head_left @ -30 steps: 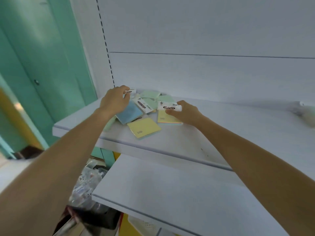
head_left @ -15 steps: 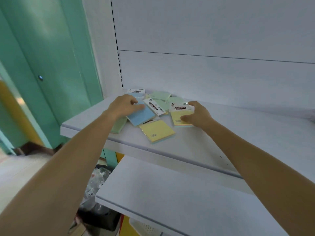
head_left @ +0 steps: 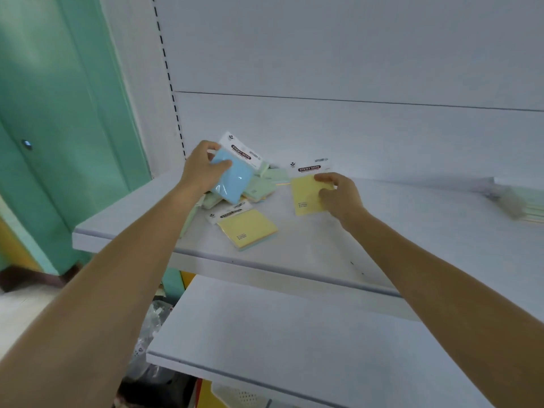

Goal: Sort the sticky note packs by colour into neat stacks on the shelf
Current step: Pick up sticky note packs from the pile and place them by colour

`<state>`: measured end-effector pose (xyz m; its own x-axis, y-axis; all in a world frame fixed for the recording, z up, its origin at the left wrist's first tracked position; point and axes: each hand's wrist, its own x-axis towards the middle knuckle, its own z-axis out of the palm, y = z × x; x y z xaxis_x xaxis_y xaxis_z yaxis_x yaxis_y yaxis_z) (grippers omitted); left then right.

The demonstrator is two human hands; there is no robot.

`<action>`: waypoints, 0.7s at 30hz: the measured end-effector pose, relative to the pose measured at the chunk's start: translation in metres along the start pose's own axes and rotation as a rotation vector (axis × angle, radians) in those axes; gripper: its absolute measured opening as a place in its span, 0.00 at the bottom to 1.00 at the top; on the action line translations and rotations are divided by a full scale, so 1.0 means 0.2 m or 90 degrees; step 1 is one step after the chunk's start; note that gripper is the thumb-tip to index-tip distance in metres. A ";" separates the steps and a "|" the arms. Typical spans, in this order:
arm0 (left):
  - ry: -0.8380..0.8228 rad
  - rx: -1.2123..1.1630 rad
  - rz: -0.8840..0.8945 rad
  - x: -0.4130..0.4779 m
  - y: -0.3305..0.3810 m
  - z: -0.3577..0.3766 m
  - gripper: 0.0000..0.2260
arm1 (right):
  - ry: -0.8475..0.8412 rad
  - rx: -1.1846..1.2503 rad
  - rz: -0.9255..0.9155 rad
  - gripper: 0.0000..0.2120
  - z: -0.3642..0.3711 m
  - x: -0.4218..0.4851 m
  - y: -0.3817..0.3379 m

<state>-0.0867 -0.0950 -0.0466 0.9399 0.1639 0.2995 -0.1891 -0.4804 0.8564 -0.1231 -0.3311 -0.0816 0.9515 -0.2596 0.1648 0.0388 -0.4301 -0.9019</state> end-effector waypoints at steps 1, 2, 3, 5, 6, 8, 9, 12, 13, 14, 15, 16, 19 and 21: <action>0.008 -0.048 -0.015 0.00 0.03 0.03 0.18 | 0.012 0.004 0.003 0.21 -0.05 -0.01 0.02; 0.013 -0.080 -0.027 -0.01 0.05 0.07 0.18 | 0.023 0.004 0.001 0.22 -0.10 -0.02 0.04; 0.013 -0.104 -0.033 -0.01 0.09 0.12 0.18 | 0.033 0.000 -0.005 0.22 -0.16 -0.03 0.05; 0.001 -0.145 -0.043 -0.04 0.17 0.23 0.18 | 0.051 -0.039 -0.024 0.22 -0.29 -0.06 0.09; -0.010 -0.160 -0.044 -0.06 0.21 0.30 0.17 | 0.056 -0.069 -0.032 0.22 -0.36 -0.08 0.11; -0.032 -0.176 -0.040 -0.12 0.30 0.45 0.17 | 0.065 -0.107 -0.038 0.22 -0.50 -0.11 0.17; -0.046 -0.184 -0.036 -0.15 0.35 0.52 0.17 | 0.072 -0.109 -0.035 0.22 -0.57 -0.12 0.21; -0.081 -0.209 -0.023 -0.24 0.50 0.76 0.18 | 0.103 -0.074 -0.014 0.22 -0.82 -0.14 0.33; -0.092 -0.216 -0.018 -0.28 0.55 0.84 0.17 | 0.115 -0.063 -0.007 0.22 -0.91 -0.14 0.38; -0.106 -0.229 -0.017 -0.32 0.61 0.93 0.17 | 0.128 -0.056 -0.002 0.22 -1.00 -0.16 0.42; -0.120 -0.242 -0.018 -0.37 0.66 1.03 0.17 | 0.142 -0.058 0.003 0.23 -1.11 -0.17 0.47; -0.132 -0.256 -0.022 -0.41 0.71 1.13 0.17 | 0.153 -0.064 0.001 0.22 -1.21 -0.18 0.52; -0.139 -0.293 -0.038 -0.55 0.86 1.42 0.17 | 0.172 -0.084 -0.006 0.22 -1.56 -0.20 0.65; -0.139 -0.313 -0.044 -0.62 0.98 1.61 0.17 | 0.176 -0.096 -0.010 0.23 -1.78 -0.21 0.74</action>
<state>-0.1499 -0.4867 -0.0506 0.9821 -0.0277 0.1862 -0.1865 -0.0064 0.9824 -0.2657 -0.6921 -0.0793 0.8313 -0.4681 0.2997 -0.0117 -0.5538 -0.8326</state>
